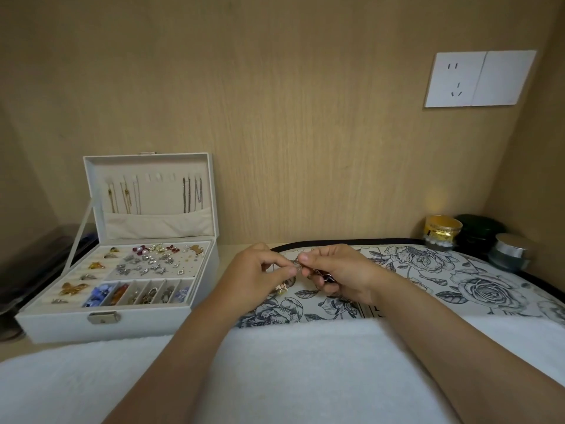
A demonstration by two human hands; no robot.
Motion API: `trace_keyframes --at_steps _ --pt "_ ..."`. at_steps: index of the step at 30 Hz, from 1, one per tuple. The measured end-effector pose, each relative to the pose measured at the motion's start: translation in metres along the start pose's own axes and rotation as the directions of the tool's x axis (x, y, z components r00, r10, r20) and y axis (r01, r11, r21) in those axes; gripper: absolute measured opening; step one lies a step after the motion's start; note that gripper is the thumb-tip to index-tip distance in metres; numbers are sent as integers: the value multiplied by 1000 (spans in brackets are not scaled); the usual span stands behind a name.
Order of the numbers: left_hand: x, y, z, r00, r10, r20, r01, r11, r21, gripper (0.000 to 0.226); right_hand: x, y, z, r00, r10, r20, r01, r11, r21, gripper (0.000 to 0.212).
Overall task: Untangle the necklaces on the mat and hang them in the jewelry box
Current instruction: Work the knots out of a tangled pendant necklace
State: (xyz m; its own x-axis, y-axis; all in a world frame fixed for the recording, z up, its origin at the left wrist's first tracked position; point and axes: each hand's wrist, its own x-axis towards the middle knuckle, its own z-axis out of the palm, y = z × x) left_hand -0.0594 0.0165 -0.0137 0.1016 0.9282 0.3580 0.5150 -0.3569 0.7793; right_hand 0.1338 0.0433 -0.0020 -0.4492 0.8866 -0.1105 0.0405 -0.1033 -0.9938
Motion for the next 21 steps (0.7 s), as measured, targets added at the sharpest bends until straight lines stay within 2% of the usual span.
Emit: trace_keyframes --at_steps 4,6,8,11,17,21 --pt "-2 3 5 998 -60 -17 58 995 -80 11 2 1 -2 998 63 9 -63 997 -32 26" --pt "-4 6 7 990 -137 7 137 984 -113 13 3 2 -4 997 81 8 -80 993 -86 27" --pt "-6 6 9 982 -186 24 187 980 -75 16 5 2 -4 996 92 -3 -92 992 -90 24" --pt "-6 5 10 983 -181 35 181 983 -14 19 5 2 -3 995 98 -20 -99 992 -76 26" --pt "-5 4 12 968 -217 127 224 974 -41 21 6 3 -4 992 88 -88 -96 991 -89 25" --pt "-5 4 9 970 -228 82 226 974 34 22 7 2 -6 989 30 -147 -46 993 -104 24"
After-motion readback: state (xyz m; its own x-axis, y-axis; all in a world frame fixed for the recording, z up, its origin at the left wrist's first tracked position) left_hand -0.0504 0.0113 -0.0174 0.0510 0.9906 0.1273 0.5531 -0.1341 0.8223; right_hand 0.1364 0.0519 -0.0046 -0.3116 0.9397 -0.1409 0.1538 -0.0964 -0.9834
